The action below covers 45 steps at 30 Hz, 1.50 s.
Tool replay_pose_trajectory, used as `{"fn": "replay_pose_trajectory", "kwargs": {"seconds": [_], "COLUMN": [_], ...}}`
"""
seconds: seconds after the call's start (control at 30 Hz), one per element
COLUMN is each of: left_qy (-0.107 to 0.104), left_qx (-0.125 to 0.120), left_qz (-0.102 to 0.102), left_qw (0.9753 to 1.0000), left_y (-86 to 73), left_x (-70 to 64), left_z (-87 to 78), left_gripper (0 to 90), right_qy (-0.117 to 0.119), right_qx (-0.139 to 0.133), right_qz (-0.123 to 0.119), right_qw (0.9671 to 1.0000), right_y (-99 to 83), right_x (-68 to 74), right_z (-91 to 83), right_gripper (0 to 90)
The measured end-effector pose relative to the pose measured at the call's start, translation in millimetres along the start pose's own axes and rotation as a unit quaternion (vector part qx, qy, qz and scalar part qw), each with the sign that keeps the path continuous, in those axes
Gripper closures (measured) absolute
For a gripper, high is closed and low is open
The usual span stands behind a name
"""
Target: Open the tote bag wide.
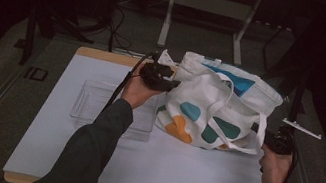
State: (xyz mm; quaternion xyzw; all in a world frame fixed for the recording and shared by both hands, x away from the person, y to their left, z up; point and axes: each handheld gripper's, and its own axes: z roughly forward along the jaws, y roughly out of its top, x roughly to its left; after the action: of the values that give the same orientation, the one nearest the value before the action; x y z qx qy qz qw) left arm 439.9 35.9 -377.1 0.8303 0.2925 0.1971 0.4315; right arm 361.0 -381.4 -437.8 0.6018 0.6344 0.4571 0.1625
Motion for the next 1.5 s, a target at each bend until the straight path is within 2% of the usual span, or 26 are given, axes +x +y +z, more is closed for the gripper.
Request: {"fn": "replay_pose_trajectory", "kwargs": {"seconds": [0.1,0.13,0.2,0.23,0.27,0.33,0.53,0.9,1.5], "left_qy": [0.000,0.004,0.006,0.006,0.005,0.004,-0.009,-0.031,-0.054], "left_qx": [-0.001,0.001,0.000,0.002,-0.001,-0.002,-0.013,-0.020,-0.011], "left_qz": [0.010,0.013,0.013,0.018,0.018,0.016,0.015,0.012,0.029], "left_qw": [1.0000,0.9999,0.9999,0.9998,0.9998,0.9999,0.9998,0.9993,0.9981], "left_y": [1.7,2.1,2.6,3.7,3.6,3.7,3.0,-8.7,-25.6], "left_x": [-1.2,-2.5,-3.9,-6.1,-6.9,-7.5,-9.7,-14.3,-28.5], "left_z": [3.8,3.9,3.9,2.2,1.5,-1.8,-15.1,-29.3,-40.1], "left_gripper": [58.4,62.8,77.4,77.4,84.6,86.2,86.5,86.4,86.1], "right_qy": [0.004,0.005,0.005,0.005,0.004,0.006,0.016,0.029,0.048], "right_qx": [0.000,-0.001,-0.002,-0.003,-0.004,-0.008,-0.026,-0.034,-0.022], "right_qz": [-0.005,-0.006,-0.006,-0.009,-0.012,-0.017,-0.026,-0.045,-0.076], "right_qw": [1.0000,1.0000,1.0000,0.9999,0.9999,0.9998,0.9992,0.9980,0.9957], "right_y": [1.5,2.0,2.4,2.8,3.5,3.5,3.3,-4.2,-20.7], "right_x": [1.3,1.6,2.3,2.8,4.1,5.3,6.8,12.2,12.9], "right_z": [-1.3,-1.9,-2.4,-2.9,-3.9,-6.8,-16.1,-30.1,-45.5], "right_gripper": [89.6,89.6,89.6,89.7,89.8,89.7,89.9,89.9,89.8]}}
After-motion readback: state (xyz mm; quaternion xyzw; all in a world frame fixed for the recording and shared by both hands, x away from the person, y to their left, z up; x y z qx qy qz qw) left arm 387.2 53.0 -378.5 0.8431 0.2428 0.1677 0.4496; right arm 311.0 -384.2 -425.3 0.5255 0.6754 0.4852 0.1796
